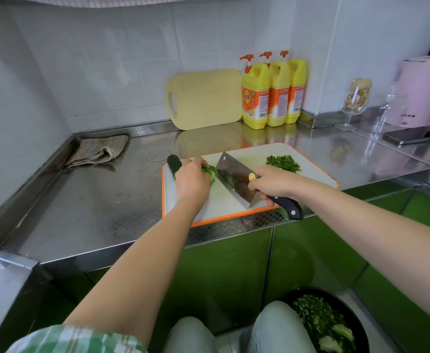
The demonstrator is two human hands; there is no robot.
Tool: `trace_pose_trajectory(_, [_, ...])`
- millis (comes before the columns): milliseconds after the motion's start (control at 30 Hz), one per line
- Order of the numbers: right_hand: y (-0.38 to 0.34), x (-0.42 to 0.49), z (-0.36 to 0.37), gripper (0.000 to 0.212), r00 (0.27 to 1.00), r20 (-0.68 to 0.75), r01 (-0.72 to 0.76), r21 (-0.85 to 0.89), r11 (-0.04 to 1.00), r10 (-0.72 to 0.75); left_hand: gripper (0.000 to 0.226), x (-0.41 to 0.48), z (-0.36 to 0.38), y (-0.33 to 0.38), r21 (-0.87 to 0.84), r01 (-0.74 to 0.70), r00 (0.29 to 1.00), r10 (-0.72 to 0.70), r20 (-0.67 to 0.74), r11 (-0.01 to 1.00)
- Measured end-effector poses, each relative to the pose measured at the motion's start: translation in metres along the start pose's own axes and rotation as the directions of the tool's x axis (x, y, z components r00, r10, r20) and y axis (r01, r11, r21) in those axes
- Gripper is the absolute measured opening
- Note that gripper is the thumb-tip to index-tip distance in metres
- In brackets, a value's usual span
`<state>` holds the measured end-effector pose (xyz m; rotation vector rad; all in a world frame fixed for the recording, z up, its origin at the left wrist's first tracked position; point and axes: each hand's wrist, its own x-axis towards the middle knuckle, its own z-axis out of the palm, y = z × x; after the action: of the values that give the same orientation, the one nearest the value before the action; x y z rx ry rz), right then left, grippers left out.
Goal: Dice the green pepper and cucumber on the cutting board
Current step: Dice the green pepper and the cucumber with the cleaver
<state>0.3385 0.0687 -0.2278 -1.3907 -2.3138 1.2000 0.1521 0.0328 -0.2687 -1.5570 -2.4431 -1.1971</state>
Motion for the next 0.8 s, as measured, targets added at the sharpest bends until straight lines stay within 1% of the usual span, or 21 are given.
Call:
trace_pose_trajectory(67, [0.007, 0.002, -0.006, 0.011, 0.998, -0.045, -0.034, -0.001, 0.999, 0.033, 0.03, -0.003, -0.001, -0.001, -0.039, 0.008, 1.0, -0.008, 0.002, 0.999])
trace_pose_trajectory(167, [0.023, 0.011, -0.023, 0.013, 0.977, -0.183, -0.115, -0.009, 0.993, 0.111, 0.03, -0.008, -0.002, -0.004, -0.043, 0.001, 1.0, 0.0, 0.028, 0.999])
trace_pose_trajectory(233, [0.027, 0.014, -0.028, 0.013, 0.959, -0.262, -0.123, -0.026, 0.992, 0.112, 0.031, -0.01, -0.002, -0.003, -0.036, -0.003, 0.999, 0.005, 0.042, 0.999])
trace_pose_trajectory(300, [0.021, 0.012, -0.024, 0.011, 0.967, -0.245, -0.075, -0.012, 0.997, 0.07, 0.032, -0.011, -0.002, 0.0, -0.031, -0.011, 0.999, 0.012, 0.05, 0.999])
trace_pose_trajectory(367, [0.012, 0.004, -0.017, 0.01, 0.99, -0.135, -0.026, 0.023, 0.999, 0.028, 0.033, -0.011, -0.001, 0.002, -0.029, -0.009, 0.998, 0.011, 0.058, 1.0])
trace_pose_trajectory(433, [0.008, -0.001, -0.013, 0.006, 0.999, -0.041, -0.028, 0.013, 1.0, 0.028, 0.033, -0.012, -0.001, 0.003, -0.028, 0.002, 0.998, 0.0, 0.065, 1.0])
trace_pose_trajectory(467, [0.01, -0.002, -0.014, 0.006, 0.998, -0.039, -0.039, 0.0, 0.999, 0.039, 0.034, -0.014, -0.002, 0.004, -0.029, 0.01, 0.998, -0.008, 0.07, 1.0])
trace_pose_trajectory(500, [0.014, -0.001, -0.017, 0.006, 0.996, -0.067, -0.063, -0.013, 0.998, 0.062, 0.034, -0.015, -0.002, 0.004, -0.035, 0.019, 0.997, -0.016, 0.077, 0.999])
trace_pose_trajectory(600, [0.026, 0.003, -0.028, 0.013, 0.966, -0.227, -0.15, -0.086, 0.985, 0.127, 0.035, -0.018, -0.003, 0.002, -0.049, 0.039, 0.994, -0.034, 0.099, 0.998])
trace_pose_trajectory(667, [0.025, 0.0, -0.029, 0.012, 0.951, -0.289, -0.152, -0.118, 0.981, 0.112, 0.034, -0.02, -0.004, 0.001, -0.056, 0.059, 0.993, -0.053, 0.107, 0.997])
trace_pose_trajectory(733, [0.017, -0.002, -0.023, 0.012, 0.966, -0.252, -0.073, -0.066, 0.995, 0.054, 0.031, -0.021, -0.005, 0.0, -0.062, 0.075, 0.992, -0.068, 0.108, 0.995])
trace_pose_trajectory(800, [0.006, -0.007, -0.015, 0.014, 0.986, -0.166, -0.02, 0.014, 1.0, 0.022, 0.029, -0.021, -0.004, -0.001, -0.069, 0.089, 0.991, -0.082, 0.104, 0.994])
